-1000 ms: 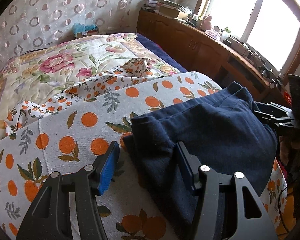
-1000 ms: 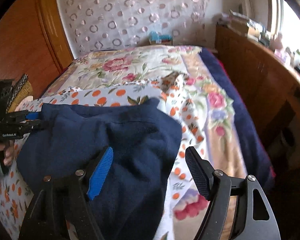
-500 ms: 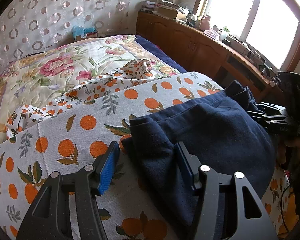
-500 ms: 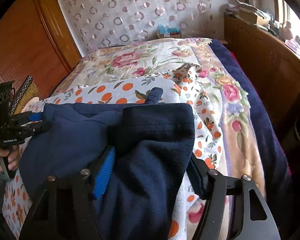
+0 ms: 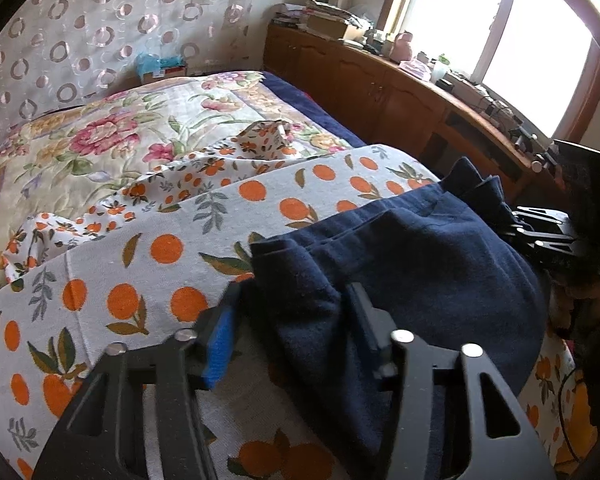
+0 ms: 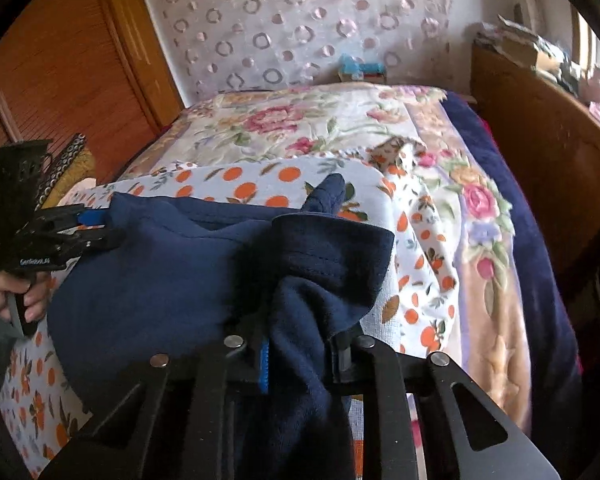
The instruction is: Fold small clothes
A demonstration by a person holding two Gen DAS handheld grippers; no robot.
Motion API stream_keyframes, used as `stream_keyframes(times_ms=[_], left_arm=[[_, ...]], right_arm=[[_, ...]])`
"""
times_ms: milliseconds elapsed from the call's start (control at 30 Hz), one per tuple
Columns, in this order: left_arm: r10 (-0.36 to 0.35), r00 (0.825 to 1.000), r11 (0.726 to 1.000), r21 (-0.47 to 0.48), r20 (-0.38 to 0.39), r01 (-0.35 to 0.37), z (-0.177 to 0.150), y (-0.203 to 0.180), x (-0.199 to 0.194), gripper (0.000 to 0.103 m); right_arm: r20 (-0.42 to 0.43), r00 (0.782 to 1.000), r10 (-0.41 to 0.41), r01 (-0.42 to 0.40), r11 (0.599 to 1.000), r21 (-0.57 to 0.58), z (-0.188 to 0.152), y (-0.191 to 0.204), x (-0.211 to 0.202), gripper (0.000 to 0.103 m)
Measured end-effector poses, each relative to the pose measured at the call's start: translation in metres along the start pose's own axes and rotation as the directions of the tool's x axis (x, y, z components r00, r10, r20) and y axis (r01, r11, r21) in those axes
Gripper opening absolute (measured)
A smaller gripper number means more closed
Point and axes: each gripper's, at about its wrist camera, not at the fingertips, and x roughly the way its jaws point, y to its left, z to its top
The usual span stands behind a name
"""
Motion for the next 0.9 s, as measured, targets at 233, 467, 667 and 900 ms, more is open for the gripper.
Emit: stream_keyframes(times_ms=[233, 467, 667, 900], left_arm=[[-0.032, 0.997, 0.999, -0.013, 0.077, 0.033, 0.0, -0.009, -0.03, 0.015], [0.006, 0.974, 1.0, 0.02, 0.228, -0.011, -0.006, -0.032, -0.099, 0.015], [0.051, 0.952, 0.999, 0.003, 0.302, -0.054, -0.017, -0.02, -0.147, 0.015], [0.167, 0.912, 0.986, -0.076, 0.375, -0.149, -0.044, 0.021, -0.206, 0.015]], right_arm=[[0.097, 0.995, -0.015, 0.015, 1.0, -0.007, -0.003, 0.008, -0.026, 0.017], [0.177, 0.984, -0.025, 0.044, 0.994, -0.105, 0.004, 0.046, -0.056, 0.016], [0.215, 0.976, 0.017, 0.021, 0.984, -0.175, 0.015, 0.08, -0.056, 0.016], [0.229, 0.967, 0.109, -0.033, 0.949, -0.313, 0.043, 0.133, -0.032, 0.016]])
